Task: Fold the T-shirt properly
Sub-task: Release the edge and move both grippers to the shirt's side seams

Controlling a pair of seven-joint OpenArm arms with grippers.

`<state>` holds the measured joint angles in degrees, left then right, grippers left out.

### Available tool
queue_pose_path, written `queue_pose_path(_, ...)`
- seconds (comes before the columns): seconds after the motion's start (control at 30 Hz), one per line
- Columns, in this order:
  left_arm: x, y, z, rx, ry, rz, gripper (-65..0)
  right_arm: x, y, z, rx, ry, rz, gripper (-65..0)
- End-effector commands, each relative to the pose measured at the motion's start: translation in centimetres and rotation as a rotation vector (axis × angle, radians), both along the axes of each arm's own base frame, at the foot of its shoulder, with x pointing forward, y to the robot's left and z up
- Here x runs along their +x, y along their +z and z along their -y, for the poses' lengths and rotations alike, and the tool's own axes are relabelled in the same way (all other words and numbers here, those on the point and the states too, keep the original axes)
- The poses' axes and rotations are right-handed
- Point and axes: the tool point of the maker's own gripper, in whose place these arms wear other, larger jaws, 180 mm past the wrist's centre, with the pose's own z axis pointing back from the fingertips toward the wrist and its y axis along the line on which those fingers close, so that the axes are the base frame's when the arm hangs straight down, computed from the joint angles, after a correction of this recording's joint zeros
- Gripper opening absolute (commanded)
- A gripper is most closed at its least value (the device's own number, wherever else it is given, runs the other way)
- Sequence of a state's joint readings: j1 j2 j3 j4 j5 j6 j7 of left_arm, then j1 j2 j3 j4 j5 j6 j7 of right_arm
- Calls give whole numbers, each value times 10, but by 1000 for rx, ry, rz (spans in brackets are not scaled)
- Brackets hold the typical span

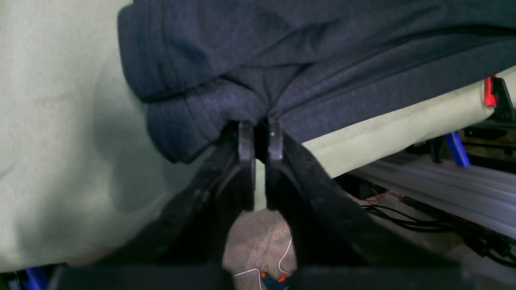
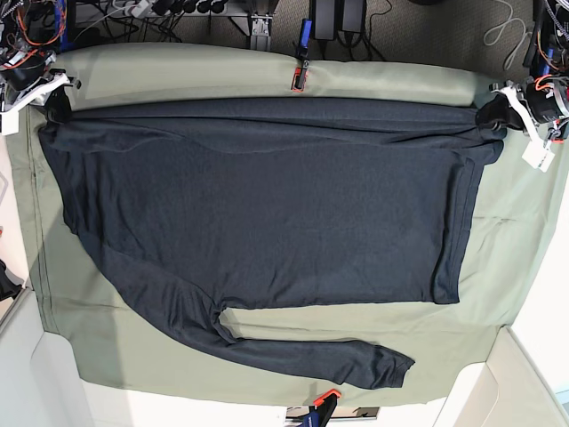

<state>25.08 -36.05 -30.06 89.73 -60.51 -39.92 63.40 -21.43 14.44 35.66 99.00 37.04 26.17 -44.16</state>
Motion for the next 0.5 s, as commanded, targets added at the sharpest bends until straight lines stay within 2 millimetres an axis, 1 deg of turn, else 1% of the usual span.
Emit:
queue_pose_path(0.0, 8, 11, -9, 35, -8, 30, -573, 7, 12, 11, -40, -8, 41, -650)
queue_pose_path(0.03, 7, 11, -9, 36, -8, 29, -527, 6, 12, 11, -40, -7, 37, -646)
queue_pose_path(0.1, 7, 11, -10, 35, -8, 29, -453, 4, 10, 10, -38, -3, 22, -516)
queue_pose_path(0.13, 7, 11, -10, 36, -8, 27, -434, 4, 9, 10, -38, -2, 20, -465)
queue_pose_path(0.17, 7, 10, -10, 36, -9, 25, -428, 3, 9, 10, -40, -2, 18, -435)
queue_pose_path(0.2, 6, 10, -10, 36, -10, 23, -426, 3, 9, 10, -41, -2, 17, -425)
queue_pose_path(0.3, 3, 12, -4, -4, -19, 2, -426, 3, 9, 10, -41, -2, 19, -425)
queue_pose_path(0.4, 2, 21, 6, -82, -39, -6, -426, 6, 12, 10, -40, -3, 33, -425)
queue_pose_path(0.47, 6, 27, 3, -77, -46, 5, -426, 12, 18, 10, -39, -5, 66, -425)
